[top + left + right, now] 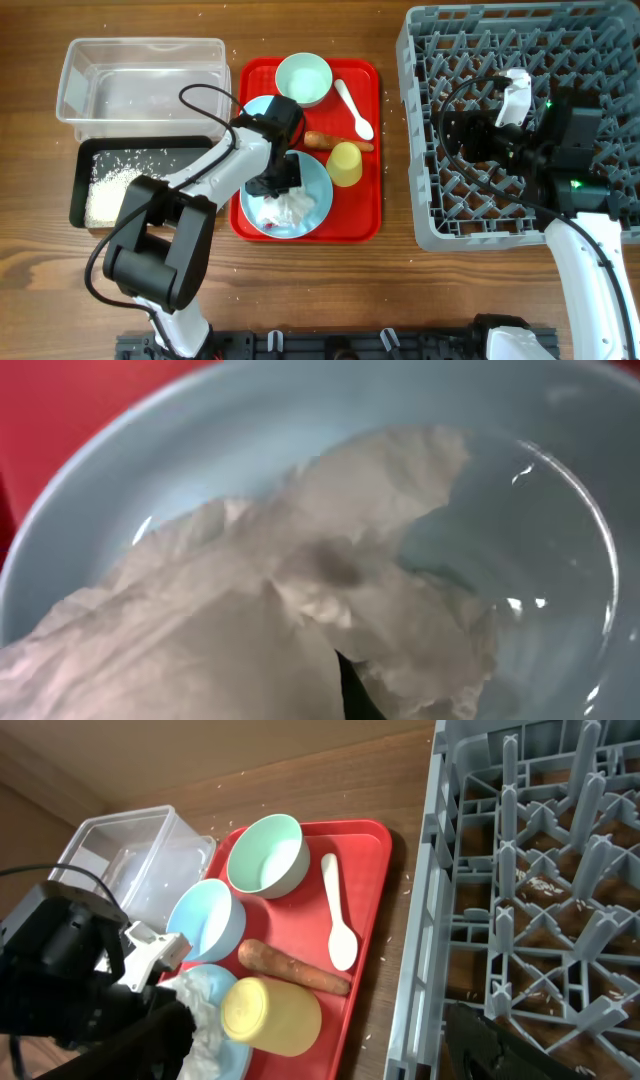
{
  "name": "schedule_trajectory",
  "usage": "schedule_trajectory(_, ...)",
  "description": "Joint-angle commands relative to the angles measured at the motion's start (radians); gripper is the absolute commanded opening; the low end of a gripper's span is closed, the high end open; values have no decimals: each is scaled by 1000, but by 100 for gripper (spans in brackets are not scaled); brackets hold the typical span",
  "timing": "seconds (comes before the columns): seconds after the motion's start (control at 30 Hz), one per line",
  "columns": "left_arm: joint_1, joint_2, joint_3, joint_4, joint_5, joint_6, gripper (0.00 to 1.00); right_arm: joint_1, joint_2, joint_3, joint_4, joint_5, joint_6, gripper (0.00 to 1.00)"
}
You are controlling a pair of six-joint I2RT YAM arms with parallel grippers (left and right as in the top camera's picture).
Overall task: Sort waste into correct bins and load items into the dishwasher rack
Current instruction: 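Set the blue bowl down and grasp the tissue on the plate, then drop the crumpled tissue into the clear plastic bin with left gripper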
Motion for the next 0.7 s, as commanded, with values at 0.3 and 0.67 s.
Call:
schedule_trajectory(0.3, 349, -217, 357, -17, -213, 113, 4, 2, 3, 21, -1, -9, -3, 84)
schedule_trajectory(0.67, 554, 160, 356, 386, -202, 114, 68, 2, 3, 21, -8, -10, -3, 84)
